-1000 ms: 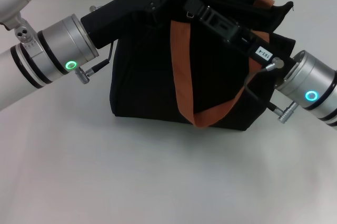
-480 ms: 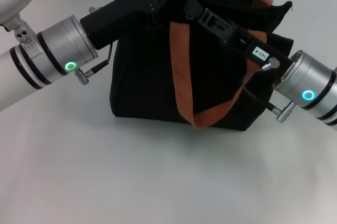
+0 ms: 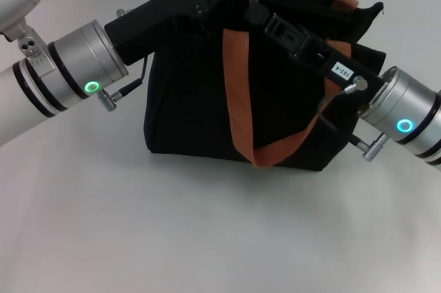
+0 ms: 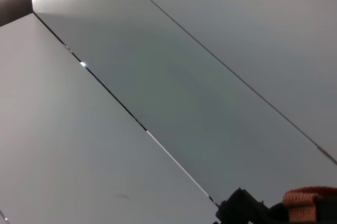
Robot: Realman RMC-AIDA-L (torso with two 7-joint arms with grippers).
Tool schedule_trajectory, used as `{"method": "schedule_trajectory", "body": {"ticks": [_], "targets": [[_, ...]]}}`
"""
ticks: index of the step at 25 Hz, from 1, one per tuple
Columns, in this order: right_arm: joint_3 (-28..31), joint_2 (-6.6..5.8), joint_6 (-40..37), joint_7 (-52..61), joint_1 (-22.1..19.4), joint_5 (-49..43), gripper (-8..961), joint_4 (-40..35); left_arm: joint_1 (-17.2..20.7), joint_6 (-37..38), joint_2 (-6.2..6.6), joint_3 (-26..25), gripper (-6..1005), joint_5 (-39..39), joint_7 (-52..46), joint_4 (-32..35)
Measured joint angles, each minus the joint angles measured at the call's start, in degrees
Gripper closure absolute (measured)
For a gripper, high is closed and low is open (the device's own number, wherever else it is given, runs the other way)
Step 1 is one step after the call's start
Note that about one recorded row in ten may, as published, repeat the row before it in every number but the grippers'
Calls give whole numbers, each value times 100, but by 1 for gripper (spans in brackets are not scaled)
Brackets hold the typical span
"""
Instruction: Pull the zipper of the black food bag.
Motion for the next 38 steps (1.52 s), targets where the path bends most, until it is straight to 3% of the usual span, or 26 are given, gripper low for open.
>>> {"method": "schedule_trajectory", "body": {"ticks": [38], "targets": [[71,-45,-89,557,-698,55,956,-471,113,43,0,-8,980,-140,79,4]]}}
